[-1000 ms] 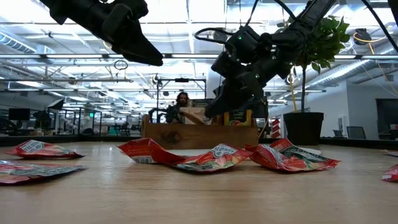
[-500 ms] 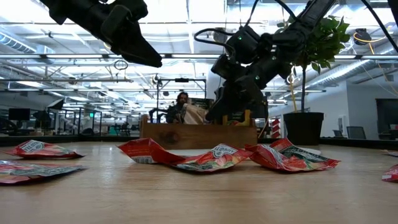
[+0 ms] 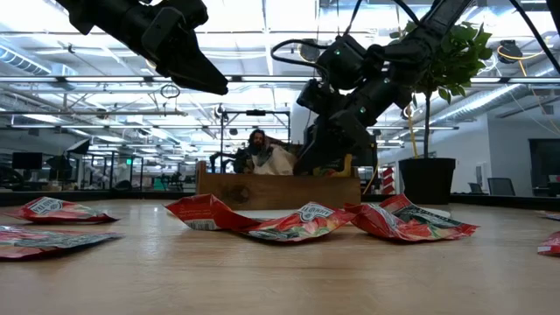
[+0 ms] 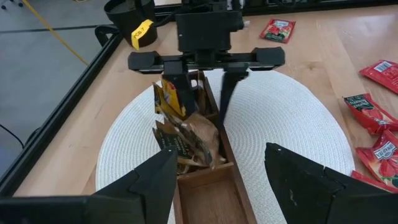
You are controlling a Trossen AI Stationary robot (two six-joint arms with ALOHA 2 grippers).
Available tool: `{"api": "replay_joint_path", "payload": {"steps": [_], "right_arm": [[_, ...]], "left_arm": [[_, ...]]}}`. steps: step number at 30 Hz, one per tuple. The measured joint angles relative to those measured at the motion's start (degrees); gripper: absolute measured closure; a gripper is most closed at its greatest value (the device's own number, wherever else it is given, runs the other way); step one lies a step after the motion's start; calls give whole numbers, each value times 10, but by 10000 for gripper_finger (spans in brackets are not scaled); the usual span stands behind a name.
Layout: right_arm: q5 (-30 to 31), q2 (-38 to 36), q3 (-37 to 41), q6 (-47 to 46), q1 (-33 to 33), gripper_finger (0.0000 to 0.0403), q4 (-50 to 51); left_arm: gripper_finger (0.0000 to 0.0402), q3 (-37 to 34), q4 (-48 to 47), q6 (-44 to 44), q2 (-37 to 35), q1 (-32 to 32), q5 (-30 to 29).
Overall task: Pick & Place Tea
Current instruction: Put the brown tea bag into the middle section of the wooden organizer, then put the red tea bag into the left section of the wooden organizer
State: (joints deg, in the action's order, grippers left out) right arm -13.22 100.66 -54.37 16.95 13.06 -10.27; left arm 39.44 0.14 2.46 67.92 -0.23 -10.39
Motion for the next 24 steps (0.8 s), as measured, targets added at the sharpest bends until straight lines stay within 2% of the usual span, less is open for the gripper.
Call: {"api": "replay_joint_path", "payload": {"steps": [3,11,24], "right_arm": [[2,0,0,0,-9,229,-3],[106,-16,0,20,-41,189,5],[105,-87,0,7,-61,180,30]], "left_arm": [[160,0,0,0,0,0,0],[160,0,0,-1,0,0,0],[160,0,1,-2,0,0,0]]}}
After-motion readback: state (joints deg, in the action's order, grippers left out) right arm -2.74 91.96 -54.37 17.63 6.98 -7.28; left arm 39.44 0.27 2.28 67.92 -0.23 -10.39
